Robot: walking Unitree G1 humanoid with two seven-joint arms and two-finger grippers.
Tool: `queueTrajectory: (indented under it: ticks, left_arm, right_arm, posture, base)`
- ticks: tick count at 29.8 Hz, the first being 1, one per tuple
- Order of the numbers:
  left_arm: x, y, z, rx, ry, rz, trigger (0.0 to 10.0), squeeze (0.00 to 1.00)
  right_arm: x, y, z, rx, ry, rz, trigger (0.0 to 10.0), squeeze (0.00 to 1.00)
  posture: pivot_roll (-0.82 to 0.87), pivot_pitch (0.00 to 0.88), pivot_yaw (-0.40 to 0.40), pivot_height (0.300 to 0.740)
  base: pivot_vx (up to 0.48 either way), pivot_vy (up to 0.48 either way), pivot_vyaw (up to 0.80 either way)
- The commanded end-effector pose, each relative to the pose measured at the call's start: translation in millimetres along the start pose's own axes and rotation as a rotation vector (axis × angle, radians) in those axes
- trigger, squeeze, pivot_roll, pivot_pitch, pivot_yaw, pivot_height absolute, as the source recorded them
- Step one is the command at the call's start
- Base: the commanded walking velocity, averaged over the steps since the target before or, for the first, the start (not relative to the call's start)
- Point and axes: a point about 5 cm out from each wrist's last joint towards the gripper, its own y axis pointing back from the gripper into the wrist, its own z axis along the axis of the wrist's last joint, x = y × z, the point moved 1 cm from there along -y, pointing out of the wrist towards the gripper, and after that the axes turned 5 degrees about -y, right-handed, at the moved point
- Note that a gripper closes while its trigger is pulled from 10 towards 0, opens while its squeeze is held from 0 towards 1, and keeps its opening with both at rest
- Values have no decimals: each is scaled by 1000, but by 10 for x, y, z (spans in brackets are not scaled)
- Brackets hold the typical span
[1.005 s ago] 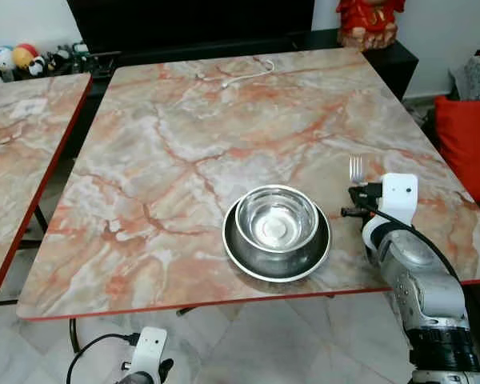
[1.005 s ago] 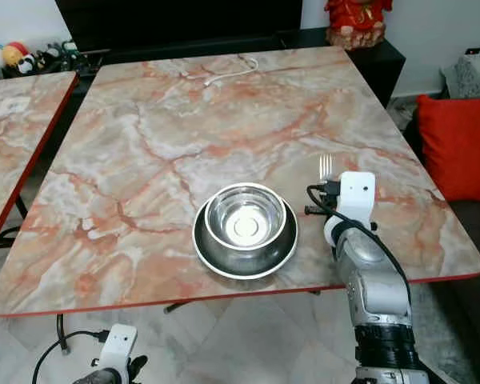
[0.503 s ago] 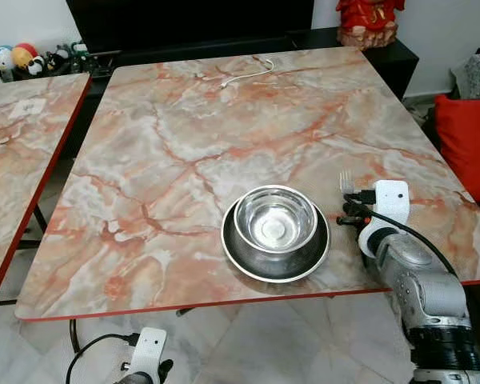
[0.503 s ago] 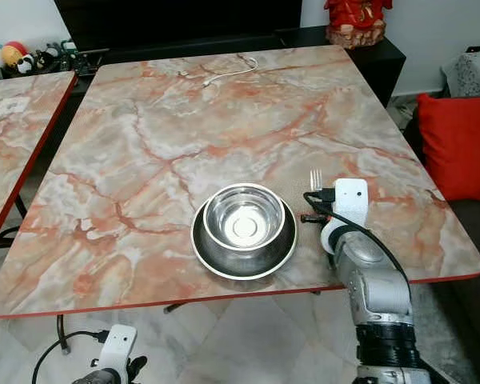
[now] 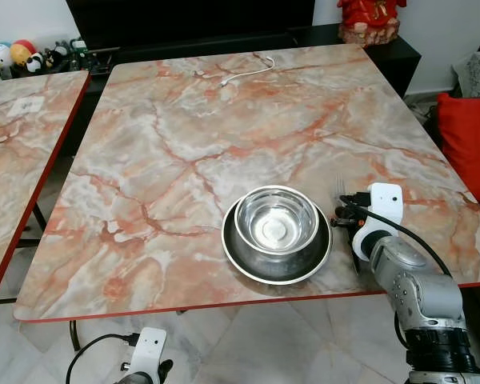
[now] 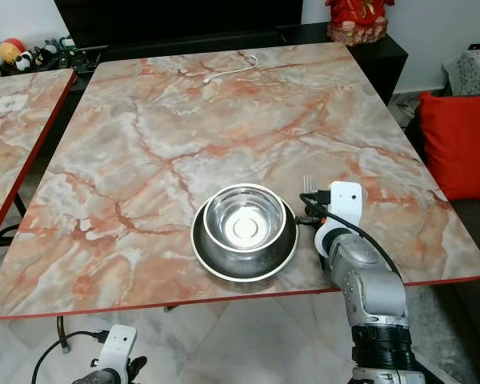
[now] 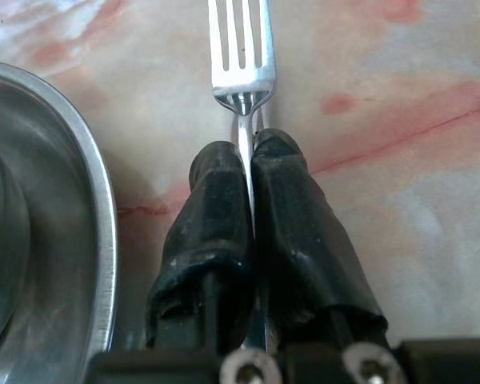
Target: Setting the table
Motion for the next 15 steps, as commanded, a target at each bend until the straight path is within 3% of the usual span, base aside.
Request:
queueTrajectory:
  ticks: [1, 15]
  left_arm:
    - [8, 23, -119, 40, -3, 1, 10000, 0]
    - [10, 24, -122, 39, -3, 1, 10000, 0]
  right_arm:
    - [35, 29, 20, -12, 12, 8, 10000, 0]
    - [150, 9, -23, -17, -3, 37, 10000, 0]
  posture:
    - [-174, 158, 67, 740]
    - [-170, 157, 67, 740]
  base:
    - [0, 0, 0]
    - [0, 0, 0]
